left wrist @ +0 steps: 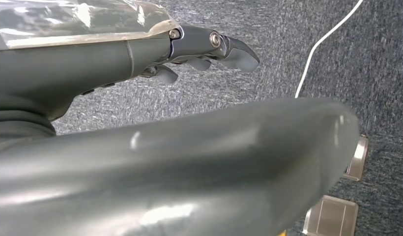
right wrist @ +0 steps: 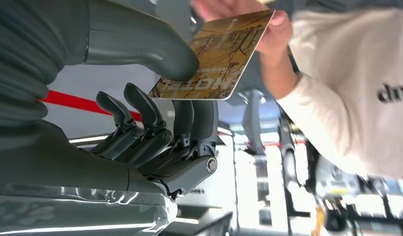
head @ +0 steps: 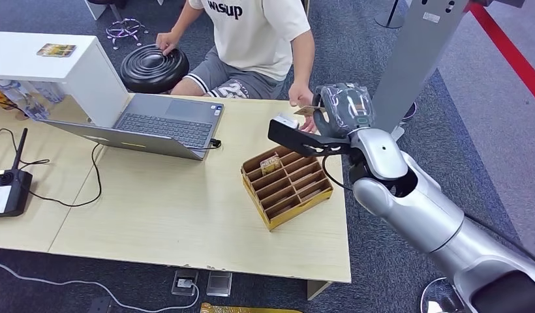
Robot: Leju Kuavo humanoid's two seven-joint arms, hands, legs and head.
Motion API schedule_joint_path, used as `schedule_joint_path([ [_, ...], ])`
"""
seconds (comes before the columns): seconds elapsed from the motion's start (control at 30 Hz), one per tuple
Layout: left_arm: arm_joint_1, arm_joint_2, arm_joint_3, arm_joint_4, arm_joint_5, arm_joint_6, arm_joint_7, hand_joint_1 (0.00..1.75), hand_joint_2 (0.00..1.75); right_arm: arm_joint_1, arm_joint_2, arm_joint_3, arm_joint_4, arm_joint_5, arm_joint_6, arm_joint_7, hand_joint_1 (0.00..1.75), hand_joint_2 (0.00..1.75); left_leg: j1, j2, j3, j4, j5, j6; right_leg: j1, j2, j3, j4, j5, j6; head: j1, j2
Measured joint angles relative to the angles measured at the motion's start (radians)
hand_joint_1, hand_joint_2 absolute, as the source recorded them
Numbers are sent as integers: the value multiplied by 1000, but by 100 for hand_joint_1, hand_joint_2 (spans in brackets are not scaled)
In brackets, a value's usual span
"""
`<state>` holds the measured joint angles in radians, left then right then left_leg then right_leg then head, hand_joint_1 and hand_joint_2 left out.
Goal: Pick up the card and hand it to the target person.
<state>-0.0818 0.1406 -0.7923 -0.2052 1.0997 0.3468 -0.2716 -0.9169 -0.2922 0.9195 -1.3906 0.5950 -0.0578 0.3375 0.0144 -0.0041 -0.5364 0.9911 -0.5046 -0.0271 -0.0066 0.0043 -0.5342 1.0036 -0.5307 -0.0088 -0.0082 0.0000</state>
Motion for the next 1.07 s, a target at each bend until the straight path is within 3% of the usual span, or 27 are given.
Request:
schedule_joint_path([
  [0.13, -1, -2, -2, 0, -3, -4, -1, 0, 0, 56, 1, -21, 6, 33, -168, -109, 159, 175, 0, 0, 0, 0, 0, 0, 0, 0, 0, 0, 0, 0, 0, 0],
  [0.3, -2, -6, -10, 0, -6, -4, -2, 0, 0, 116, 18, -59, 53, -57, -323, -251, 159, 175, 0, 0, -1, 0, 0, 0, 0, 0, 0, 0, 0, 0, 1, 0],
  [0.6, -5, -12, -27, 0, -10, -4, -11, 0, 0, 159, 59, -91, 166, -74, -539, -378, 159, 175, 0, 0, -1, 0, 0, 0, 0, 0, 0, 0, 0, 0, 0, 0],
  [0.73, -6, -13, -37, 0, -10, 13, 3, 0, 175, 163, 79, -90, 203, -101, -552, -399, 0, 175, 0, 0, -1, 0, 0, 0, 0, 0, 0, 0, 0, 0, 0, 0],
  [0.77, -7, -13, -39, 0, -11, 18, 8, 0, 175, 164, 83, -90, 210, -105, -553, -402, 0, 175, 0, 0, -1, 0, 0, 0, 0, 0, 0, 0, 0, 0, 0, 0],
  [0.9, -7, -13, -43, 0, -8, 25, 4, 0, 0, 166, 98, -89, 231, -122, -561, -409, 0, 175, 0, 0, -1, 0, 0, 0, 0, 0, 0, 0, 0, 0, 1, 0],
  [1.07, -7, -13, -46, 0, 8, 33, 0, 0, 0, 171, 110, -90, 245, -214, -557, -430, 0, 175, 0, 0, -1, 0, 0, 0, 0, 0, 0, 0, 0, 0, 1, 0],
])
